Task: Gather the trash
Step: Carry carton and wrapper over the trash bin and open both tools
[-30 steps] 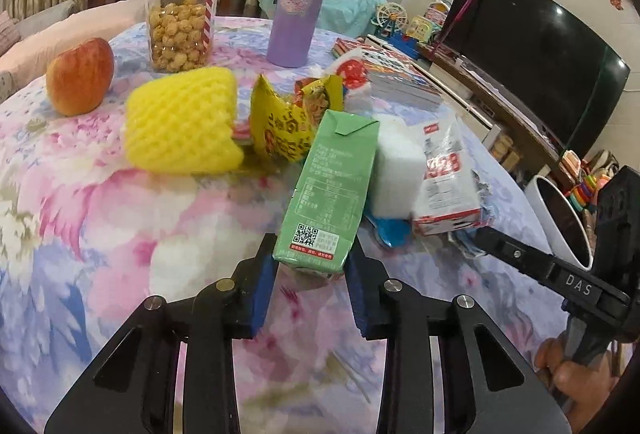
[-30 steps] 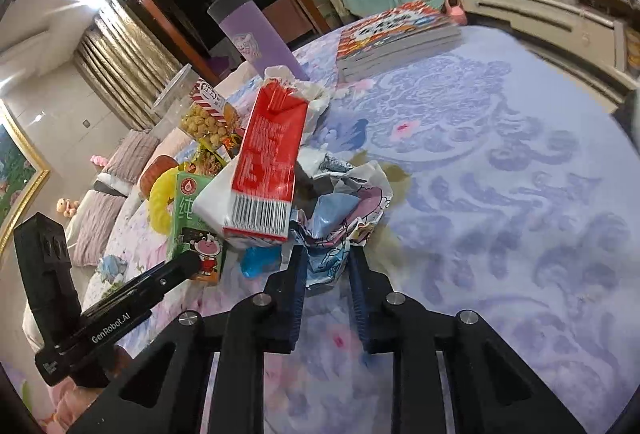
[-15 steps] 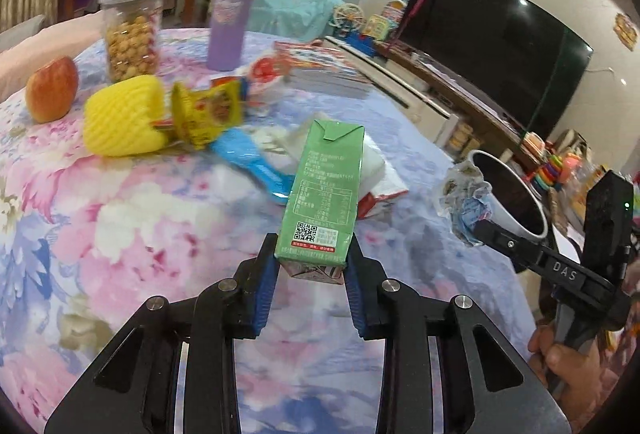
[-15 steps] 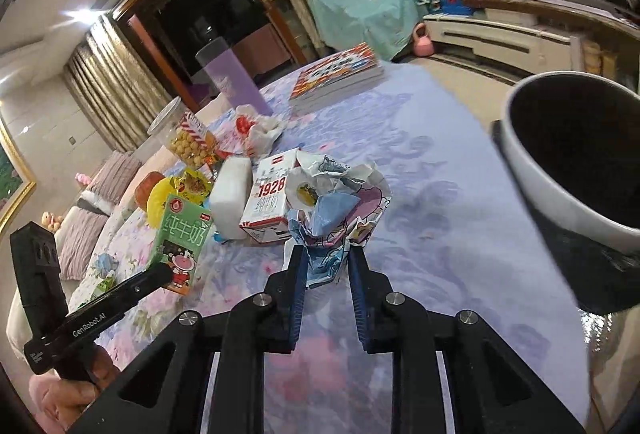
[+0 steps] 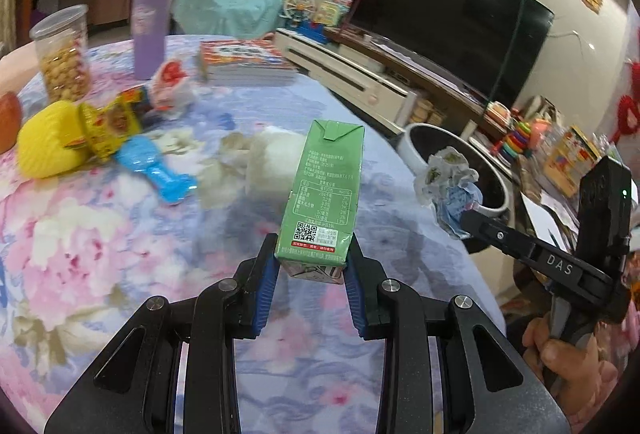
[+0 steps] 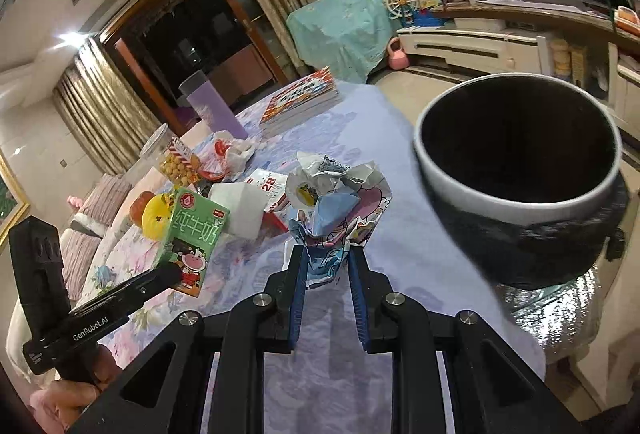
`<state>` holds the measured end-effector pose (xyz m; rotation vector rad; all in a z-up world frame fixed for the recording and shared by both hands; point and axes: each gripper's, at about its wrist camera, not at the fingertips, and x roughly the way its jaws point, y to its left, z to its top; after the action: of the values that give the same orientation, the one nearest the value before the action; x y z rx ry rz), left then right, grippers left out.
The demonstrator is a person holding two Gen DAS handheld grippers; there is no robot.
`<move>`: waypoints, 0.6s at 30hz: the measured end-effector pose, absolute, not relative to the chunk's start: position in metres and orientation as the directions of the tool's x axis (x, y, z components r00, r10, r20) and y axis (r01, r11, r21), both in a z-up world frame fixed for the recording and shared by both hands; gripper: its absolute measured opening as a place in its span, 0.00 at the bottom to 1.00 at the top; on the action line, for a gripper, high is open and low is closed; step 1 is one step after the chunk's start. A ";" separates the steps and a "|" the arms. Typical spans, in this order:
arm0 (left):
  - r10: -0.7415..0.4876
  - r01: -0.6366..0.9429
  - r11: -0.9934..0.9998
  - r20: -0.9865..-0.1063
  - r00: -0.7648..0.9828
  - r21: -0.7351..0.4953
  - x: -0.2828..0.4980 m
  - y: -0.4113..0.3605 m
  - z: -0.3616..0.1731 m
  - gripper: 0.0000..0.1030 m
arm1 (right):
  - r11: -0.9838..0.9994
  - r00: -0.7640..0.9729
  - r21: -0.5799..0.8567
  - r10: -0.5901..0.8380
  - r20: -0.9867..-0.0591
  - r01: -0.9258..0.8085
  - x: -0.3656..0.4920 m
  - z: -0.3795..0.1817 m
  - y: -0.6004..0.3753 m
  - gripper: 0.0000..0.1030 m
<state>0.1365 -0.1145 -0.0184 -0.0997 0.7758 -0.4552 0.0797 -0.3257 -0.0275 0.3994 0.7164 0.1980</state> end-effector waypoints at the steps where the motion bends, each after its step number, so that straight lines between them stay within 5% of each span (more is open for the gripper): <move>1: -0.437 0.369 0.895 -0.652 0.619 -0.249 0.135 -0.120 -0.018 0.29 | 0.907 0.743 0.420 0.305 -0.595 -0.036 0.078 -0.027 -0.329 0.21; 18: -0.497 0.487 0.844 -0.668 0.553 -0.225 0.139 -0.197 -0.018 0.29 | 0.907 0.791 0.418 0.218 -0.572 0.052 0.057 -0.018 -0.384 0.21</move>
<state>0.1394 -0.1970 -0.0177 -0.0138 0.7941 -0.5817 0.0566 -0.3838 -0.0178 0.4336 0.6576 0.0923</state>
